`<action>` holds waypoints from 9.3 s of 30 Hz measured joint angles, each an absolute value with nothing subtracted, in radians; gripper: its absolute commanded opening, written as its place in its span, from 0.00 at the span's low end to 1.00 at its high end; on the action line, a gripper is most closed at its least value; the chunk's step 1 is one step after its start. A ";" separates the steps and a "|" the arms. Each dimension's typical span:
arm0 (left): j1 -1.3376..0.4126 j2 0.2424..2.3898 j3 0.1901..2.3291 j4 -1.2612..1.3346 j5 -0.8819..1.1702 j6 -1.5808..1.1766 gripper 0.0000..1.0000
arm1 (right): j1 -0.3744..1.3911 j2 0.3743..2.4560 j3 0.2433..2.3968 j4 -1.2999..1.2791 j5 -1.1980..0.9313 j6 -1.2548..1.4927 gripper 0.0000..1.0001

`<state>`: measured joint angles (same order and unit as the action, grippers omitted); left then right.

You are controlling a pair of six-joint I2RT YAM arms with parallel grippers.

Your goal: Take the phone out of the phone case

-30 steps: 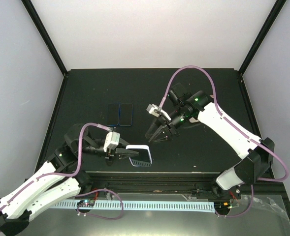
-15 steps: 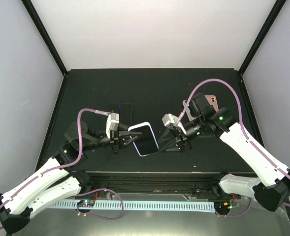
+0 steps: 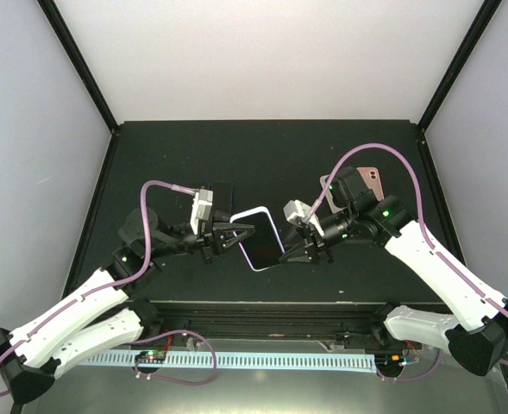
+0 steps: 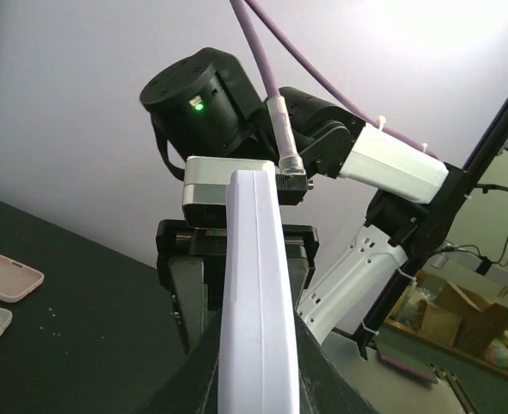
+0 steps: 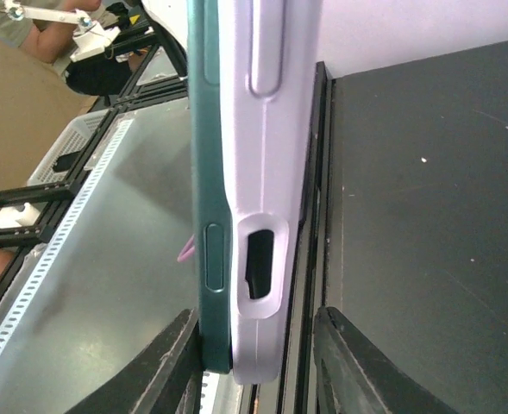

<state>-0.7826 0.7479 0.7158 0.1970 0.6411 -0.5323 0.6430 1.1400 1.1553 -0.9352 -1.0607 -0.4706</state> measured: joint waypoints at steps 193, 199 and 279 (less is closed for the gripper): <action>-1.165 1.629 0.967 0.020 -0.733 -0.096 0.02 | 0.374 1.418 0.804 -0.223 -0.695 0.612 0.01; -1.155 1.510 0.966 -0.035 -0.767 -0.175 0.02 | 0.348 1.440 0.804 -0.274 -0.559 0.562 0.01; -0.935 1.009 0.966 -0.532 -0.300 -0.269 0.90 | 0.200 1.694 1.257 -0.799 -0.371 -0.186 0.01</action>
